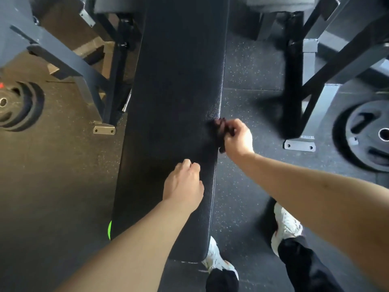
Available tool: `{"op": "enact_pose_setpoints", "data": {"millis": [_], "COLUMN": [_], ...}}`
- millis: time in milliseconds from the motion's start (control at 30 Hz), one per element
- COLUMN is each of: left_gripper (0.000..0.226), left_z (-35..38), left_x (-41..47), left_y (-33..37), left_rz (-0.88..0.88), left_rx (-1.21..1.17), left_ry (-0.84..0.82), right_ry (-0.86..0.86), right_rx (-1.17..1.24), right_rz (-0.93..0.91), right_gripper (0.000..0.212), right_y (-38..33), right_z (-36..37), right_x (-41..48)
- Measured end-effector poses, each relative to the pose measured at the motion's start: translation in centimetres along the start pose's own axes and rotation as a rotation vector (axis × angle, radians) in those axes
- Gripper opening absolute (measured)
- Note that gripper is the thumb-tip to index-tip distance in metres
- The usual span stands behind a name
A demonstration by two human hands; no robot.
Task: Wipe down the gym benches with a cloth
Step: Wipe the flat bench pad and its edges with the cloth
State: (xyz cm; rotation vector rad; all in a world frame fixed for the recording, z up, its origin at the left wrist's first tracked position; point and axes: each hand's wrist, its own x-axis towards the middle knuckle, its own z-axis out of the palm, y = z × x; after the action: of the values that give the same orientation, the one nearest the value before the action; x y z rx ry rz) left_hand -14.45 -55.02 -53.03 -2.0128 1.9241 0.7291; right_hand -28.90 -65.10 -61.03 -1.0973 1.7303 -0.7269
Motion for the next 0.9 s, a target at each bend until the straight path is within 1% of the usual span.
{"op": "enact_pose_setpoints", "data": {"millis": [33,100,167,200,300,367,433,500,567,633,733,800,900], "left_gripper": [0.029,0.032,0.034,0.033,0.028,0.027,0.029,0.031,0.035,0.038,0.039,0.035,0.036], "left_z": [0.0,0.5,1.0,1.4,2.3,2.8,3.3,3.9,4.4,5.1,5.7,5.8,6.2], "left_x": [0.0,0.0,-0.3,-0.4,-1.1,-1.6,-2.3,-2.9,-3.5,-3.9,-4.0,-3.8,-4.3], "left_y": [0.2,0.6,1.1,1.2,1.6,1.3,0.9,0.6,0.2,0.0,-0.4,-0.5,-0.3], "left_rz": [-0.001,0.000,-0.001,0.000,0.005,0.013,0.024,0.037,0.050,0.073,0.088,0.081,0.067], "left_rx": [0.000,0.003,0.009,0.009,0.012,0.016,0.006,0.003,0.005,0.003,0.023,0.018,0.001], "left_ry": [-0.001,-0.013,-0.026,-0.027,-0.029,-0.031,-0.043,-0.033,-0.012,0.002,0.016,0.027,0.038], "right_ry": [0.025,0.058,0.049,0.036,0.013,-0.046,-0.139,-0.161,-0.097,-0.025,0.056,0.086,0.098], "right_rx": [0.032,0.000,-0.049,-0.066,-0.042,0.001,0.004,0.020,0.040,0.051,0.039,0.086,0.112], "right_rz": [0.021,0.037,0.045,0.053,0.120,0.190,0.254,0.262,0.228,0.194,0.163,0.179,0.209], "right_gripper": [0.029,0.018,0.008,0.007,0.018,0.026,0.029,0.028,0.030,0.037,0.040,0.040,0.039], "right_y": [-0.5,0.0,1.4,2.5,6.0,8.4,10.2,10.5,9.1,7.3,5.9,5.5,6.3], "right_z": [0.2,0.9,1.5,1.7,2.0,2.1,1.9,1.5,1.7,2.2,2.6,2.8,2.9], "right_x": [1.1,1.7,0.4,-0.7,-5.7,-9.6,-13.4,-15.2,-14.3,-11.2,-7.1,-7.3,-11.0]}}
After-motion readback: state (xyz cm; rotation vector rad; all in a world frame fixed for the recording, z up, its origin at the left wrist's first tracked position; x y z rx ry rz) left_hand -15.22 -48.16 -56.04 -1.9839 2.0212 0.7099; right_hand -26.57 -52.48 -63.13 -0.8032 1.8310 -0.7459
